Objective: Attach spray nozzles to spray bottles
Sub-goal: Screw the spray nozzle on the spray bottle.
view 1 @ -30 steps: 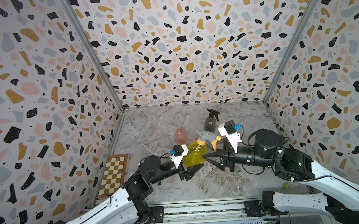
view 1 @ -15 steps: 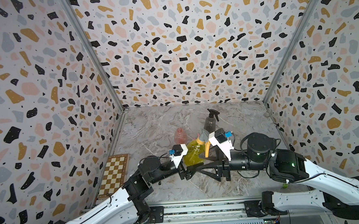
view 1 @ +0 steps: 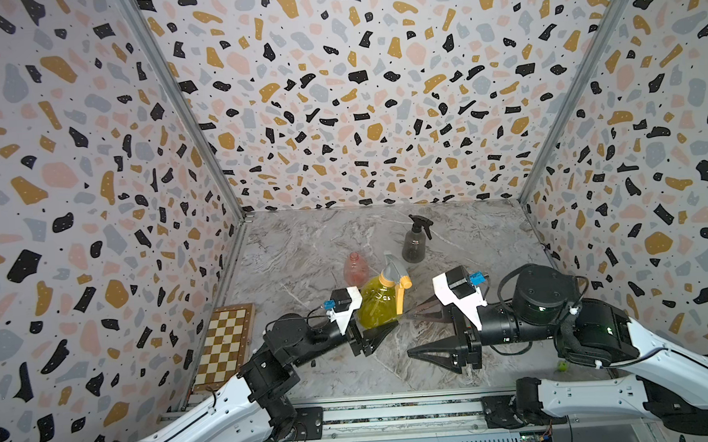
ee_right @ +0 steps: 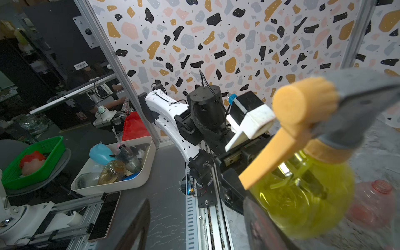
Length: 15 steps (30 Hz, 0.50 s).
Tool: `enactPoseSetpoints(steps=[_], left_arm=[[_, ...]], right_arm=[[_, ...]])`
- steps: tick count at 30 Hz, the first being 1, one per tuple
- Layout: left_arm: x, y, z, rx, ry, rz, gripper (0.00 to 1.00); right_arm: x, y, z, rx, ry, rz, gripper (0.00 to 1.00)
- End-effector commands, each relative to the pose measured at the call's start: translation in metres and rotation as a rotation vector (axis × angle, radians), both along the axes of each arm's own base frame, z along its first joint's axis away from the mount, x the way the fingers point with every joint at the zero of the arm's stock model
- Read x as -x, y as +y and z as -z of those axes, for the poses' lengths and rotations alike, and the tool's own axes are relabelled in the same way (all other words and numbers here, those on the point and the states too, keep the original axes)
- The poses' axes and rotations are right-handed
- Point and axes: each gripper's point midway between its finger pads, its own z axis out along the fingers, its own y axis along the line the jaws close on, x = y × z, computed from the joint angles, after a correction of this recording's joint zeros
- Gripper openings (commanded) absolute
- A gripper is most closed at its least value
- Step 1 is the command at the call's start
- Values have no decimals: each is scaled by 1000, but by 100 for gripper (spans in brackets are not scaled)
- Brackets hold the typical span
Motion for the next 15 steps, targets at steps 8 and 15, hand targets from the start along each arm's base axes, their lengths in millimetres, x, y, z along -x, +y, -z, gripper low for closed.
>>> enactPoseSetpoints(steps=[8, 15], left_arm=[[26, 0, -23, 115, -66, 142, 0], [29, 2, -23, 115, -56, 149, 0]], right_arm=[[-48, -19, -1, -59, -50, 146, 58], [-70, -33, -11, -98, -51, 187, 54]])
